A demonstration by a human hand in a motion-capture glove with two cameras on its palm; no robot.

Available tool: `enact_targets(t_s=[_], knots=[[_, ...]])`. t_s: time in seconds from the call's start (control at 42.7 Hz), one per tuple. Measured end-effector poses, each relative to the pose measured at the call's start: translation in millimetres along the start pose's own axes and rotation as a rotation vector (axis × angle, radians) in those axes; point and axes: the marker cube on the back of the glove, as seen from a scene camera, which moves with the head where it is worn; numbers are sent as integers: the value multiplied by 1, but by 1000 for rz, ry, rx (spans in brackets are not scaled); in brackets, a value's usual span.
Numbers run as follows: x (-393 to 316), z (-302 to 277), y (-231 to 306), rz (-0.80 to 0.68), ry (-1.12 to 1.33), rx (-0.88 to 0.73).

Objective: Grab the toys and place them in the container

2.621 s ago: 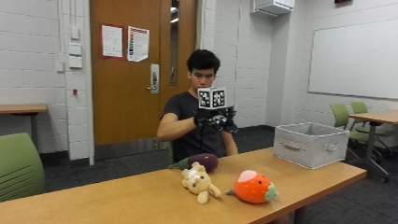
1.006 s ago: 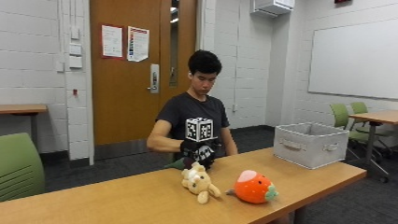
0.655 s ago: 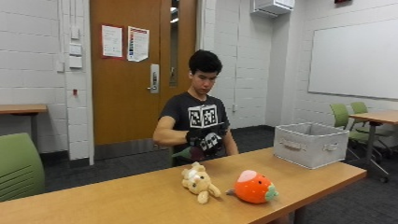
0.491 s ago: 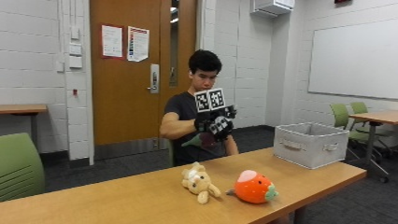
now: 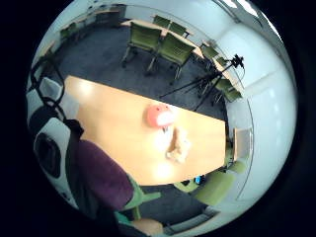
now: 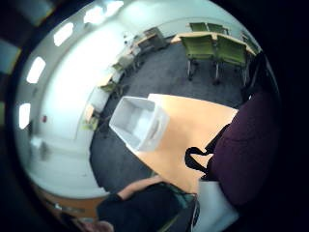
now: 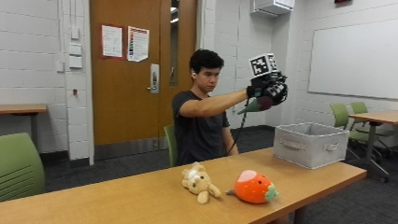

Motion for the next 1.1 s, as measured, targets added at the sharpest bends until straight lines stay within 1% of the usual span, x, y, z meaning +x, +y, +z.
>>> enact_targets(t_s=[0.023, 0.094, 0.117, 0.164, 0.304, 0.374, 0.491, 0.538, 0.585, 0.655, 0.725, 0.772, 0.819, 0.889, 0.913, 1.006, 1.1], knots=[[-15, 0, -8, -49, -12, -3], [-61, 1, -26, -261, -54, -11], [-74, 2, -31, -303, -62, -13], [-98, 5, -44, -306, -66, -17], [-171, 22, -86, -177, 40, -29], [-210, 30, -97, -241, 21, -37], [-194, 39, -116, -335, -102, -62], [-207, 45, -120, -340, -125, -67], [-220, 52, -123, -350, -102, -73], [-230, 63, -123, -432, -73, -86], [-255, 64, -118, -469, -232, -112], [-264, 68, -116, -484, -287, -131], [-262, 78, -119, -455, -253, -161], [-243, 99, -128, -297, -80, -241], [-237, 104, -129, -274, -43, -264], [-216, 113, -130, -263, 41, -277], [-205, 107, -130, -229, 15, -250]])
